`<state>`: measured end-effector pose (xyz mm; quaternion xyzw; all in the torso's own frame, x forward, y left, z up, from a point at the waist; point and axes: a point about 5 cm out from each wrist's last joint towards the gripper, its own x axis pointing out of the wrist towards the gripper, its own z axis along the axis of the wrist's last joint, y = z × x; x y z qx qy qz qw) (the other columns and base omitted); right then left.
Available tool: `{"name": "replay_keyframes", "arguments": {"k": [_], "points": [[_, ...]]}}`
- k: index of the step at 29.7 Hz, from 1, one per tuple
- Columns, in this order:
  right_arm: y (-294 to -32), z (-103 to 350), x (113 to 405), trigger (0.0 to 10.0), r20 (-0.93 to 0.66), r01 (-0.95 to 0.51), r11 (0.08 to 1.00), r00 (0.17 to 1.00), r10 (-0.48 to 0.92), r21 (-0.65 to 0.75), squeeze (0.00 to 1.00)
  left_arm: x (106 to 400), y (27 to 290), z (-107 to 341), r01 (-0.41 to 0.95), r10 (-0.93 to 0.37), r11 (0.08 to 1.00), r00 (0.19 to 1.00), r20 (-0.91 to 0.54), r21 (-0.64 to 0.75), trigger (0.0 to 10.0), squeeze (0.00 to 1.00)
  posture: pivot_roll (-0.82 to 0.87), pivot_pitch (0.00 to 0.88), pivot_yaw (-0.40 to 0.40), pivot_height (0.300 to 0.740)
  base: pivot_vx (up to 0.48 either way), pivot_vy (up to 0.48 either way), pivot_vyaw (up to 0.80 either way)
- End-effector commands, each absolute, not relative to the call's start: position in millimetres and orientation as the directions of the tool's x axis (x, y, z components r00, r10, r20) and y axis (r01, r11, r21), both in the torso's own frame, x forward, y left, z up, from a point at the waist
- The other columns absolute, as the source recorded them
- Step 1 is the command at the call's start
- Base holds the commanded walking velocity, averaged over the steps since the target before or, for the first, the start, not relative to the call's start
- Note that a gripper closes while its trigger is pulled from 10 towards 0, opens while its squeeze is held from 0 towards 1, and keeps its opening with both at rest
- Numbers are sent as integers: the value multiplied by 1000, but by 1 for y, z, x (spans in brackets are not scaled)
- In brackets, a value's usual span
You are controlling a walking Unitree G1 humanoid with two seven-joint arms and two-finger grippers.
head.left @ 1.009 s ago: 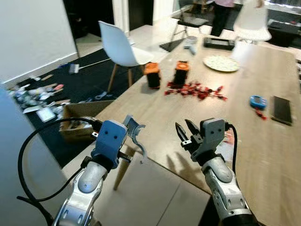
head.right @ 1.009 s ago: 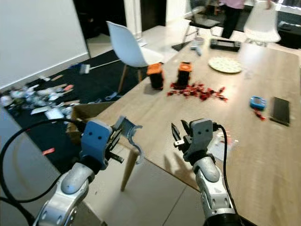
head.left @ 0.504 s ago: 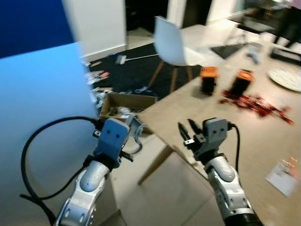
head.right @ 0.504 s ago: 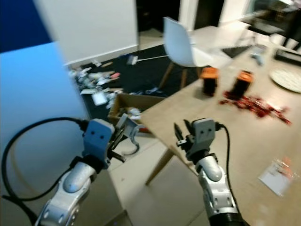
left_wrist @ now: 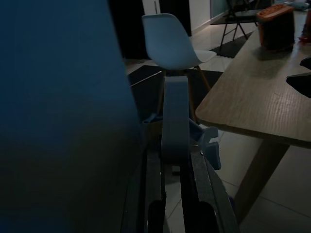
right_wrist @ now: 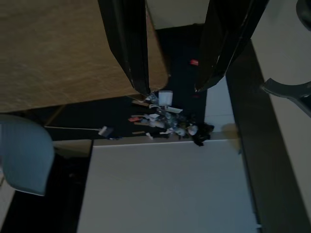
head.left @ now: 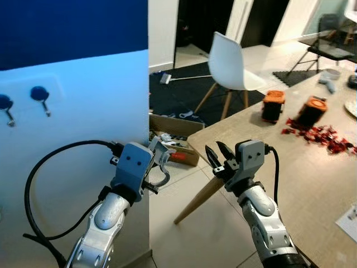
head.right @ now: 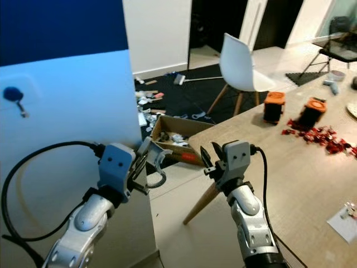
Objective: Hang keys on a hook
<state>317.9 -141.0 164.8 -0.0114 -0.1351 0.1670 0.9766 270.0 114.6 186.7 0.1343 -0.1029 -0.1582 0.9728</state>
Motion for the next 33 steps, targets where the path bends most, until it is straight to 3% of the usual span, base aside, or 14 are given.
{"name": "replay_keyframes", "arguments": {"k": [1,14,33], "points": [[-143,161,317,10000,243,-320,945,913,327,-68,0,269,114,184,286,-338,912,930,146,294,10000,0,130,159,-38,740,0,0,0],[-142,161,318,10000,244,-318,946,914,324,-65,0,269,115,186,285,-339,912,928,153,293,10000,0,137,156,-34,740,0,0,0],[-141,160,318,10000,243,-317,946,914,323,-66,0,269,114,186,285,-340,911,927,155,298,10000,0,140,157,-33,740,-356,0,0]]}}
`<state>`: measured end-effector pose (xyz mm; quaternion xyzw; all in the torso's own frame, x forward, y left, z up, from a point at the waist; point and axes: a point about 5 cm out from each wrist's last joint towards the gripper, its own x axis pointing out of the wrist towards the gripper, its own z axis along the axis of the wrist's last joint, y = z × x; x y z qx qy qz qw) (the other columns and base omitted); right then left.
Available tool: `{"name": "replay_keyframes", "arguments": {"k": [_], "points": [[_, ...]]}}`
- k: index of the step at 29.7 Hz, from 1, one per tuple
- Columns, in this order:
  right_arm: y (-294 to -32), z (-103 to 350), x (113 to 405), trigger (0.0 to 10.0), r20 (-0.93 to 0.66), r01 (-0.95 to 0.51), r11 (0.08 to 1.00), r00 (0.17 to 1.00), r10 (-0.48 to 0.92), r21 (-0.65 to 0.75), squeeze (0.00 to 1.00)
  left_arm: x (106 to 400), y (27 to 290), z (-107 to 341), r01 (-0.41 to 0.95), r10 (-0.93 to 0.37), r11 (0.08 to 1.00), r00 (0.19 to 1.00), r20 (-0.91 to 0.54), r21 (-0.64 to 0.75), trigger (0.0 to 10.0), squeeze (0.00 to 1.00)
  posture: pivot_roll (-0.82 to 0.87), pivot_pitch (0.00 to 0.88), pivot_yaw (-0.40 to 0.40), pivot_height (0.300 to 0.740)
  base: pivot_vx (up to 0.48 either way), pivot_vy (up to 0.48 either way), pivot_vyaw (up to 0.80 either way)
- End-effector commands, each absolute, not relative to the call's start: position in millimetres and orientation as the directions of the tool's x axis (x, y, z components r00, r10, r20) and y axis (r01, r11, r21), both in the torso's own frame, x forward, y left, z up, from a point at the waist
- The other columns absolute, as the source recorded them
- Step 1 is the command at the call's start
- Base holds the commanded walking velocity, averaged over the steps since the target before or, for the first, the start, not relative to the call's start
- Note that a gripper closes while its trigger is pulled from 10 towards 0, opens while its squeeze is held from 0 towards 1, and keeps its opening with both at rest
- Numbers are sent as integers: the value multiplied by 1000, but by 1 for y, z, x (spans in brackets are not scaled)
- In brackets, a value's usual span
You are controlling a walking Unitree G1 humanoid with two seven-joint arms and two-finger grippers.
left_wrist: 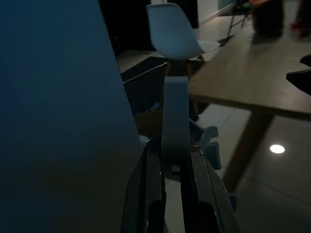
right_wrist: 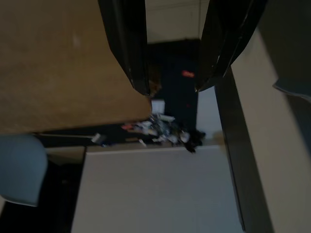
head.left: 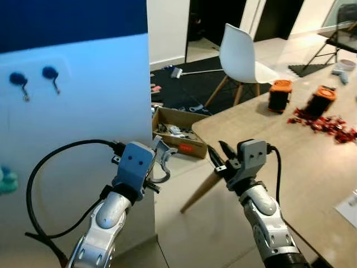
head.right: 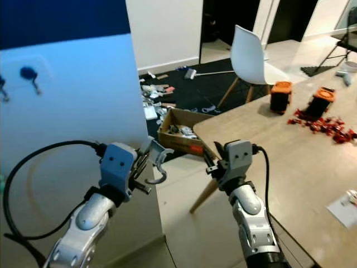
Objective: Hang keys on a hook
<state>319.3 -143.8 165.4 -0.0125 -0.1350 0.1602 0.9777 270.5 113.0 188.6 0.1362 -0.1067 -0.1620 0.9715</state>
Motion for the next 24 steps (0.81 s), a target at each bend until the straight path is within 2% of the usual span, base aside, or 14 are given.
{"name": "replay_keyframes", "arguments": {"k": [1,11,22,24], "points": [[-141,161,318,10000,243,-316,946,915,323,-67,0,269,114,186,285,-340,911,927,155,298,10000,0,139,156,-33,740,-368,0,0],[-141,161,318,10000,244,-316,946,914,325,-75,0,269,114,186,284,-339,911,928,153,297,10000,0,139,157,-33,740,-344,0,0],[-141,161,318,10000,244,-317,945,913,326,-77,0,269,115,186,282,-337,912,929,152,298,10000,0,139,159,-33,740,-276,0,648],[-141,161,318,10000,244,-317,945,914,326,-76,0,269,115,185,282,-336,912,929,152,298,10000,0,139,159,-33,740,0,0,756]]}}
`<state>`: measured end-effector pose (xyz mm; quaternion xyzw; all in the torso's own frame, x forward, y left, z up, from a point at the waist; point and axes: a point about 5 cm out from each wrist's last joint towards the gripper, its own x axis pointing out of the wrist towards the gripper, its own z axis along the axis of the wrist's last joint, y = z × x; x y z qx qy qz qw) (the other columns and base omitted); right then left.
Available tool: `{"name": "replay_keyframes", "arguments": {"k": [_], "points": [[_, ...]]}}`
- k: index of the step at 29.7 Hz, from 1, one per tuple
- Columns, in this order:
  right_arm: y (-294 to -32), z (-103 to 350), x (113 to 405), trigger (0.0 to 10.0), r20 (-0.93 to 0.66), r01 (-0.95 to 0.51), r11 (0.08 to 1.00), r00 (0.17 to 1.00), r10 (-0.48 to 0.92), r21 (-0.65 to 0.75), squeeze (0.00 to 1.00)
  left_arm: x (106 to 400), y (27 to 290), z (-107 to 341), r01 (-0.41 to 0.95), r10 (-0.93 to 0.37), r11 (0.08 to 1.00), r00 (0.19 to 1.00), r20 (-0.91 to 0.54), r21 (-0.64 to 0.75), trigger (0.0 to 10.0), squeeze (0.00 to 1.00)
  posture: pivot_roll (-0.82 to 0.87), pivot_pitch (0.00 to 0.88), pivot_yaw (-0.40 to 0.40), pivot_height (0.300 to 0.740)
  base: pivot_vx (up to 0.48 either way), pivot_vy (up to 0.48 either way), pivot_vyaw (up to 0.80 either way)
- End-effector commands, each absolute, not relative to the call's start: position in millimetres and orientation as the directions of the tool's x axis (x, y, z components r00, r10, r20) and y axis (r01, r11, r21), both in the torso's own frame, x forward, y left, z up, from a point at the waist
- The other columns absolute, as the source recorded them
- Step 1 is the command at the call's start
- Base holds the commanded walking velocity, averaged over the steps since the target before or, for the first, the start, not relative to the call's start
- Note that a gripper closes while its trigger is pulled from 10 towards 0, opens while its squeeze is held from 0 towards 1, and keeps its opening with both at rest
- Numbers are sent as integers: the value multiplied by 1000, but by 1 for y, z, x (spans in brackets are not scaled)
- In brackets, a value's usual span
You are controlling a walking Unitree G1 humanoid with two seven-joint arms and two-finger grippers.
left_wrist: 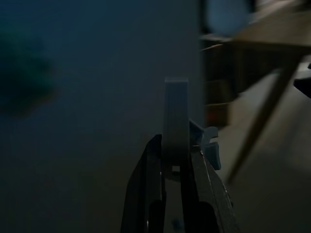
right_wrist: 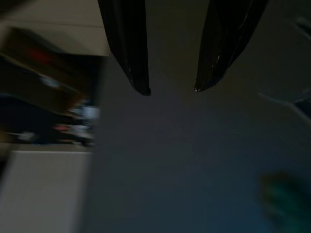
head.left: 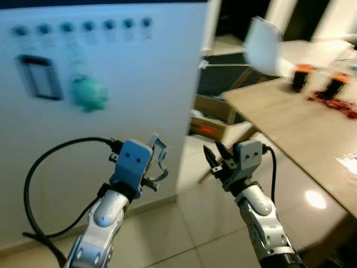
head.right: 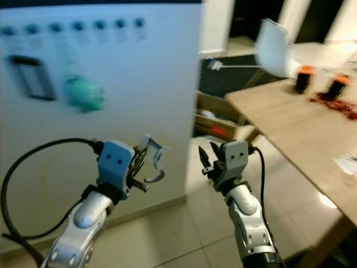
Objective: Hang keys on a hook
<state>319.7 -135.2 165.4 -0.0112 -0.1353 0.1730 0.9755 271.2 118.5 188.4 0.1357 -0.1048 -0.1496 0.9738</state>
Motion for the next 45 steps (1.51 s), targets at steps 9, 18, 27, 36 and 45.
{"name": "replay_keyframes", "arguments": {"k": [9,18,27,36,45], "points": [[-141,161,318,10000,244,-317,947,915,322,-60,0,269,115,185,280,-335,912,930,150,300,10000,0,141,159,-33,740,0,0,369],[-142,162,319,10000,248,-320,946,913,323,-56,0,269,114,186,286,-337,917,929,153,279,10000,0,139,157,-34,740,0,0,0],[-141,162,319,10000,249,-323,945,912,327,-58,0,269,113,186,289,-342,912,928,149,293,10000,0,137,150,-34,740,0,0,0],[-140,164,319,10000,256,-324,944,909,328,-61,0,271,114,186,277,-333,913,930,153,301,10000,0,137,152,-34,740,0,0,0],[-132,161,317,10000,261,-337,940,905,337,-43,0,287,112,194,173,-249,925,949,196,338,10000,0,143,165,-37,740,0,0,0]]}}
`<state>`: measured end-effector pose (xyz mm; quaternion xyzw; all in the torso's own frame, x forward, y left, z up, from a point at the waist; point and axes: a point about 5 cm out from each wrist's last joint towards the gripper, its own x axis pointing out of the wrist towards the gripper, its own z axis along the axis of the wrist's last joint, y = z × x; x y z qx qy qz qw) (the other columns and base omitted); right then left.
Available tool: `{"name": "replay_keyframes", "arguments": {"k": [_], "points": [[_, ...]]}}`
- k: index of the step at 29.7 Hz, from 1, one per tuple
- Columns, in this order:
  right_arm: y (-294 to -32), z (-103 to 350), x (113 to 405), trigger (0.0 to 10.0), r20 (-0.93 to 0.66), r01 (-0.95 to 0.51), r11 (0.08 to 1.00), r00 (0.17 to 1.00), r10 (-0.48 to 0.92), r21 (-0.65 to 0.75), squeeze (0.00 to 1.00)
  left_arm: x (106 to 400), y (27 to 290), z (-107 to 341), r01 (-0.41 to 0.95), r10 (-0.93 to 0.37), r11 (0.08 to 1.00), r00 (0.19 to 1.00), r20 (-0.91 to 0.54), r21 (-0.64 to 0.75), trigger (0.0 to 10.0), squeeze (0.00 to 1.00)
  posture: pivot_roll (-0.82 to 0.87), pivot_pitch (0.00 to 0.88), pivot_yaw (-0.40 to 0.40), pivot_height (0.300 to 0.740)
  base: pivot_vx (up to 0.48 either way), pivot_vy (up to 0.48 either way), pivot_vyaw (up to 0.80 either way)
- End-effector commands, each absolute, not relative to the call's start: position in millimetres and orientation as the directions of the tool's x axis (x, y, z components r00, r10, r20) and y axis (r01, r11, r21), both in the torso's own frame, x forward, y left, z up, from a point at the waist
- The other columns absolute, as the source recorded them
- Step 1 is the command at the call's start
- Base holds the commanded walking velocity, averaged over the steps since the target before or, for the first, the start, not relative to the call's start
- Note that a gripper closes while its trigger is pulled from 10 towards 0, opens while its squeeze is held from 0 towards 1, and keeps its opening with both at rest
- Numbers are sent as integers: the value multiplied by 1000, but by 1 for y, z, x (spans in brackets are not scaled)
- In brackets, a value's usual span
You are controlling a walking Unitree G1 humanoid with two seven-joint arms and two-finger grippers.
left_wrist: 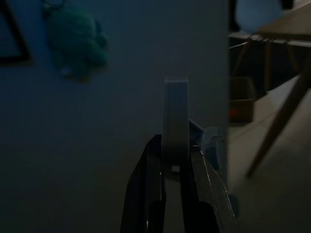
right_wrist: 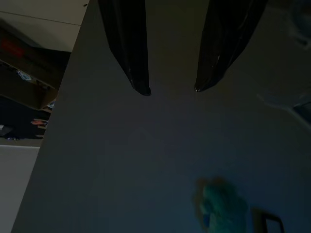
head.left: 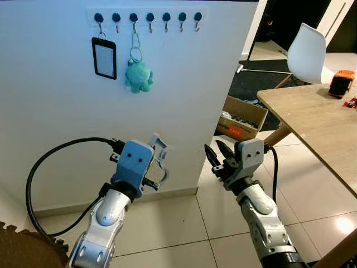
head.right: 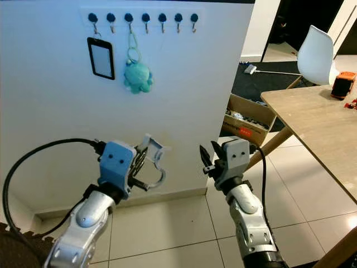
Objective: Hang keys on a hook
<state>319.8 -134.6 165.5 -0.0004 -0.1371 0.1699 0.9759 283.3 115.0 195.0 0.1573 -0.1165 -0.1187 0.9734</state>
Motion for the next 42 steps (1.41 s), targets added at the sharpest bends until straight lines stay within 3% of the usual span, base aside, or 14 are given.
{"name": "replay_keyframes", "arguments": {"k": [1,5,16,20,25,30,42], "points": [[-130,160,317,10000,256,-340,940,905,338,-38,0,289,110,197,167,-245,927,947,206,335,10000,0,143,165,-37,740,0,0,0],[-129,153,316,10000,241,-321,947,917,317,-22,0,299,107,205,115,-192,943,954,228,312,10000,0,143,168,-38,740,0,0,0],[-127,161,320,10000,268,-321,947,910,316,-25,0,332,139,244,-84,63,995,948,313,53,10000,0,135,178,-35,740,0,0,0],[-123,165,321,10000,282,-329,944,904,323,-25,0,343,150,261,-153,139,988,930,341,16,10000,0,140,182,-34,740,0,0,0],[-121,168,321,10000,289,-332,943,900,326,-30,0,337,148,260,-113,35,977,922,386,182,10000,0,141,186,-33,740,0,0,0],[-123,166,320,10000,284,-332,943,901,327,-33,0,325,136,242,-17,-63,972,940,334,233,10000,0,145,189,-38,740,0,0,0],[-120,165,323,10000,269,-355,934,896,353,-46,0,314,135,220,-15,-63,963,958,279,267,10000,0,157,187,-57,740,0,0,0]]}}
